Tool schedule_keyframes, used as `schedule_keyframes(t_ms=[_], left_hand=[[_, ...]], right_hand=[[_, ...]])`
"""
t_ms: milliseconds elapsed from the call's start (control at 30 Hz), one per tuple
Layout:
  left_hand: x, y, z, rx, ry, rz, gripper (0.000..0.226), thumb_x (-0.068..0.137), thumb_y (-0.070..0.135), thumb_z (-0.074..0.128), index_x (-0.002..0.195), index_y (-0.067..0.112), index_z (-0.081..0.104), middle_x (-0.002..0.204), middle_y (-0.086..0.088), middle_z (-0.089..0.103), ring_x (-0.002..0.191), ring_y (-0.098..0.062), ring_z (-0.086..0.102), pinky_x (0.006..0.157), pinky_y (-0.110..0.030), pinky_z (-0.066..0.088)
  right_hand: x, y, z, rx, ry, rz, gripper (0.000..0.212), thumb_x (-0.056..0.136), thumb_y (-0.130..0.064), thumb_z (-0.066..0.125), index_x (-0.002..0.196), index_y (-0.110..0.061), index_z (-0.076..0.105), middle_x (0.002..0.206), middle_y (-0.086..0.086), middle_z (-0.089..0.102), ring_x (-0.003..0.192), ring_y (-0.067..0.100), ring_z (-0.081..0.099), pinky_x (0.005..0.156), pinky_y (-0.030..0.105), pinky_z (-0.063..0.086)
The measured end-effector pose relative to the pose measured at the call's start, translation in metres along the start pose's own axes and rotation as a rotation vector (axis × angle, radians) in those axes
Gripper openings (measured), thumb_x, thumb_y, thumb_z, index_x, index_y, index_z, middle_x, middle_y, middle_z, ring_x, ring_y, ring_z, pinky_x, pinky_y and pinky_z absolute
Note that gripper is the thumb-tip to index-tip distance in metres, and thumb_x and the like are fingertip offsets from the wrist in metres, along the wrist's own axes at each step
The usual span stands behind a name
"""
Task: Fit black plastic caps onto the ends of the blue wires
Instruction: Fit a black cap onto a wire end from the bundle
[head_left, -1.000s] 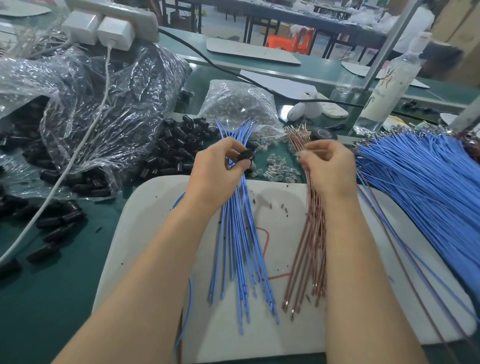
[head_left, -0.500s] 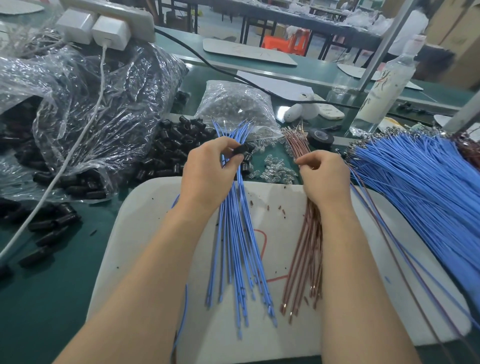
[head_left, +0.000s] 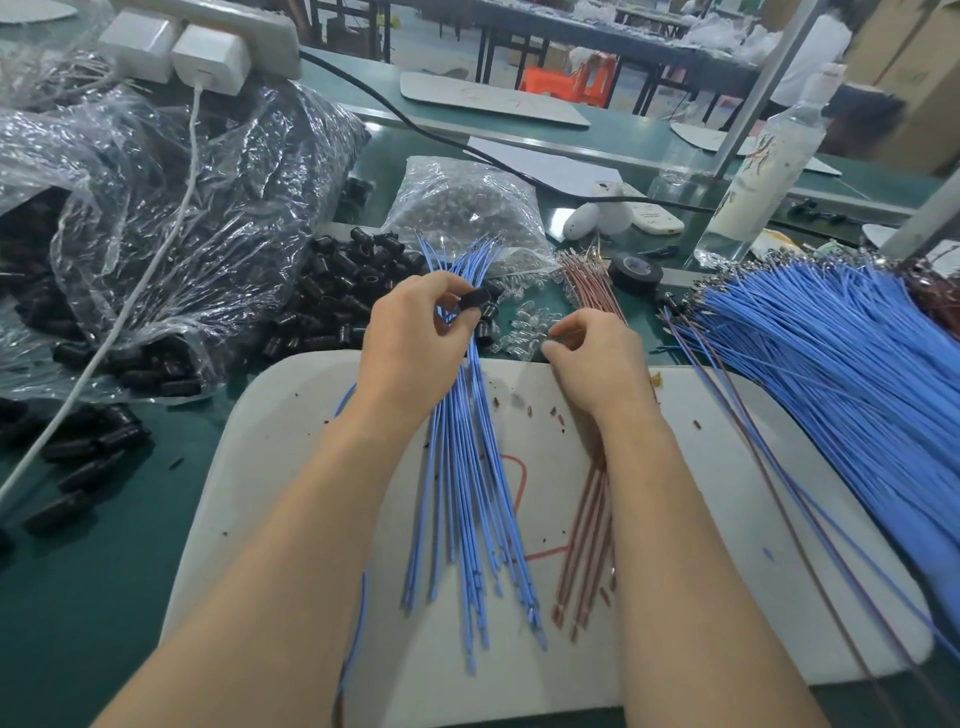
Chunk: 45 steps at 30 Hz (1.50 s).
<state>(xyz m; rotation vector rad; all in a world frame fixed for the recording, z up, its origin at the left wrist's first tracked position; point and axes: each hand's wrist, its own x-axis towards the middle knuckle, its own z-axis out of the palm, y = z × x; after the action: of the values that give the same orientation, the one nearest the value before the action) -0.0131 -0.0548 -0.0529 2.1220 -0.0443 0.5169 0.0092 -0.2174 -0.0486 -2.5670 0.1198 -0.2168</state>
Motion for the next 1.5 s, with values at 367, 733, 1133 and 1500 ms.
schedule_keyframes(t_ms=[367,733,1133,1500], left_hand=[[0.0,-0.001,0.001,-0.065,-0.012,-0.023,0.009,0.087,0.02,0.066,0.096,0.02,0.065,0.078,0.013,0.06,0.063,-0.002,0.052,0.061,-0.003,0.037],[-0.001,0.001,0.0,-0.07,-0.022,-0.006,0.008,0.088,0.019,0.065,0.096,0.021,0.063,0.08,0.014,0.06,0.066,-0.002,0.053,0.061,-0.001,0.038],[-0.003,0.002,0.002,-0.216,-0.059,0.004,0.015,0.086,0.005,0.064,0.093,0.017,0.059,0.081,0.009,0.064,0.083,-0.012,0.064,0.082,-0.021,0.052],[-0.005,0.005,0.001,-0.299,-0.074,0.094,0.025,0.084,-0.007,0.057,0.093,0.016,0.056,0.084,0.014,0.063,0.079,0.003,0.063,0.076,-0.009,0.048]], right_hand=[[0.002,0.009,-0.003,-0.015,0.172,0.068,0.029,0.092,-0.01,0.051,0.113,-0.021,0.068,0.116,0.006,0.066,0.111,0.029,0.054,0.096,0.036,0.045],[0.005,0.009,0.003,-0.052,0.118,0.111,0.022,0.092,-0.009,0.054,0.107,-0.02,0.065,0.115,0.006,0.063,0.11,0.026,0.054,0.098,0.039,0.043],[-0.015,-0.019,-0.024,1.108,-0.1,-0.028,0.017,0.087,0.008,0.058,0.086,-0.008,0.065,0.074,0.002,0.069,0.074,0.012,0.068,0.072,0.02,0.054],[-0.03,-0.044,-0.015,0.38,0.014,-0.296,0.019,0.081,-0.017,0.073,0.099,-0.014,0.07,0.095,0.0,0.068,0.084,0.004,0.065,0.08,0.016,0.051]])
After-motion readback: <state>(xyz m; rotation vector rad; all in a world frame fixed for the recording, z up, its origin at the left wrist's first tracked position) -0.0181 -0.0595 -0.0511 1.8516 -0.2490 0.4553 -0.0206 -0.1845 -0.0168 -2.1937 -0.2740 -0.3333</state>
